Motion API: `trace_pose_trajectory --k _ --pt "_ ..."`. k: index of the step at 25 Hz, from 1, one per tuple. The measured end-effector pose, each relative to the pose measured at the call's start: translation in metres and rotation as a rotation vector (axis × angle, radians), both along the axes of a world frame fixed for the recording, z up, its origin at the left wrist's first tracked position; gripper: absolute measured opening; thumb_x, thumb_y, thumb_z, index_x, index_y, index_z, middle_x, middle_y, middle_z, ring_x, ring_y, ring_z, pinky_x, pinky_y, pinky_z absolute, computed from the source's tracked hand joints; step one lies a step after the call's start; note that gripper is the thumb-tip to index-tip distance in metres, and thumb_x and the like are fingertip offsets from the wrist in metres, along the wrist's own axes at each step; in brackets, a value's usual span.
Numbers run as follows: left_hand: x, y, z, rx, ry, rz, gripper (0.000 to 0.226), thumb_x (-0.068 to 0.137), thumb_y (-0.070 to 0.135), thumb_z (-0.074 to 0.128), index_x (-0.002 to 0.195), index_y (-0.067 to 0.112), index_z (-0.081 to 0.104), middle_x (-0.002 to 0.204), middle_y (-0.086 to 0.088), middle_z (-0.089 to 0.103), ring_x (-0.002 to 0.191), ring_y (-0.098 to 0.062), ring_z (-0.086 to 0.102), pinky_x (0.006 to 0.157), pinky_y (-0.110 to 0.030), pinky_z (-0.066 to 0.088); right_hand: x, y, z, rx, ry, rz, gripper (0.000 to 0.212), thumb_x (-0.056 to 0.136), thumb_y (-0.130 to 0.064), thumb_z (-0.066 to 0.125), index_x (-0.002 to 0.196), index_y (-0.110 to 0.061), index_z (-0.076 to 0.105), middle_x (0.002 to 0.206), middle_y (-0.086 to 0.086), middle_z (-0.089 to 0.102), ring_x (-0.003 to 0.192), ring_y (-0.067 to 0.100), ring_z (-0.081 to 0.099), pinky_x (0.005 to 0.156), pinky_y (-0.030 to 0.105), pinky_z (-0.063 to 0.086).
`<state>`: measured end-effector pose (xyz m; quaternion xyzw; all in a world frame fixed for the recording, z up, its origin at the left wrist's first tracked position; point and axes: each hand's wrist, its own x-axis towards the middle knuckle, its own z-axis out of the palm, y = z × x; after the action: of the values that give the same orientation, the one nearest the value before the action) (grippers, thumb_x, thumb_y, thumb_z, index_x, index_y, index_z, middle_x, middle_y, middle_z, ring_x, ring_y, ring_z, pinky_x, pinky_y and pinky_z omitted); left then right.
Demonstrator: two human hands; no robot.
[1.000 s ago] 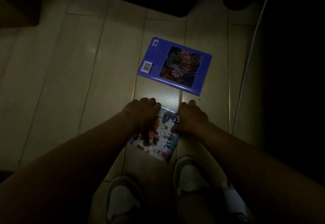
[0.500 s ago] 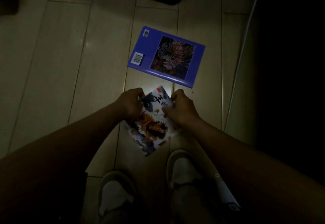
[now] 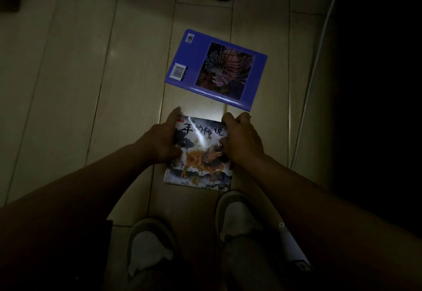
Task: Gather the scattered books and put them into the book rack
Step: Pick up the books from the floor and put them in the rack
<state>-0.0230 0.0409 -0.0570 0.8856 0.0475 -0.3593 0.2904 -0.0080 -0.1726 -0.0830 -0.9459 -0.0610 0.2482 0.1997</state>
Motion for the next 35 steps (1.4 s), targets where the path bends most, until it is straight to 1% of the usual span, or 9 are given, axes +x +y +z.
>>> trace_pose_trajectory --k 2,5,8,15,21,26,28,31,35 --pt "0.001 0.003 0.000 -0.012 -0.001 -0.041 0.114 0.077 0.006 0.078 0.156 0.025 -0.002 0.129 -0.023 0.059 0.103 -0.035 0.063 0.076 -0.030 0.048 -0.002 0.001 0.001 0.004 -0.030 0.030 0.048 0.089 -0.022 0.066 0.129 -0.020 0.040 0.123 0.012 0.038 0.103 0.031 0.051 0.080 0.045 0.052" --pt "0.000 0.005 -0.001 -0.019 -0.033 -0.066 0.099 0.079 0.012 0.078 0.153 0.025 0.014 0.128 -0.018 0.059 0.086 -0.025 0.063 0.060 -0.018 0.046 -0.002 0.001 0.002 0.009 -0.052 0.064 0.048 0.089 -0.018 0.066 0.129 -0.019 0.039 0.120 0.012 0.039 0.098 0.030 0.053 0.078 0.044 0.053" --pt "0.004 0.004 0.004 -0.073 0.013 0.068 0.072 0.086 0.017 0.072 0.143 0.022 0.028 0.109 -0.011 0.058 0.065 -0.018 0.060 0.048 -0.023 0.049 0.000 0.001 0.000 0.041 -0.058 0.063 0.044 0.090 -0.019 0.065 0.127 -0.019 0.040 0.120 0.011 0.039 0.097 0.030 0.054 0.078 0.044 0.053" --pt "0.009 0.009 -0.001 -0.028 -0.052 0.108 0.057 0.081 0.011 0.076 0.118 0.016 0.033 0.104 -0.015 0.059 0.066 -0.013 0.055 0.048 -0.023 0.043 0.006 0.005 0.001 0.126 -0.054 -0.012 0.040 0.092 -0.021 0.066 0.126 -0.021 0.045 0.122 0.009 0.038 0.101 0.027 0.054 0.081 0.035 0.048" --pt "0.026 0.020 0.023 0.011 -0.095 0.162 0.058 0.079 0.010 0.077 0.115 0.016 0.032 0.101 -0.012 0.056 0.070 -0.021 0.057 0.046 -0.026 0.044 0.031 0.022 0.019 0.198 -0.052 -0.018 0.048 0.093 -0.016 0.068 0.137 -0.021 0.050 0.138 0.015 0.033 0.115 0.033 0.054 0.094 0.032 0.044" --pt "0.060 0.035 0.094 0.084 -0.236 0.139 0.056 0.079 0.010 0.076 0.113 0.018 0.032 0.107 -0.017 0.057 0.072 -0.029 0.060 0.050 -0.036 0.053 0.067 0.042 0.086 0.223 -0.115 -0.032 0.052 0.090 -0.006 0.068 0.138 -0.016 0.051 0.141 0.015 0.031 0.124 0.036 0.046 0.103 0.035 0.040" --pt "0.067 0.040 0.140 0.118 -0.301 0.145 0.057 0.078 0.010 0.077 0.111 0.020 0.032 0.114 -0.017 0.054 0.076 -0.031 0.061 0.046 -0.036 0.053 0.078 0.050 0.131 0.226 -0.151 -0.005 0.058 0.085 -0.003 0.071 0.138 -0.015 0.050 0.138 0.017 0.032 0.120 0.037 0.048 0.104 0.038 0.043" --pt "0.067 0.042 0.217 0.148 -0.415 0.176 0.062 0.076 0.009 0.080 0.117 0.016 0.034 0.124 -0.016 0.052 0.079 -0.033 0.060 0.055 -0.042 0.057 0.091 0.055 0.207 0.249 -0.261 0.025 0.061 0.083 -0.003 0.071 0.138 -0.017 0.050 0.132 0.015 0.035 0.109 0.036 0.053 0.098 0.042 0.048" --pt "0.039 0.046 0.321 0.182 -0.581 0.227 0.063 0.074 0.016 0.083 0.116 0.020 0.035 0.117 -0.012 0.053 0.079 -0.026 0.059 0.065 -0.041 0.056 0.083 0.063 0.306 0.282 -0.421 0.100 0.051 0.085 -0.004 0.066 0.131 -0.019 0.052 0.121 0.011 0.035 0.102 0.034 0.052 0.093 0.038 0.049"
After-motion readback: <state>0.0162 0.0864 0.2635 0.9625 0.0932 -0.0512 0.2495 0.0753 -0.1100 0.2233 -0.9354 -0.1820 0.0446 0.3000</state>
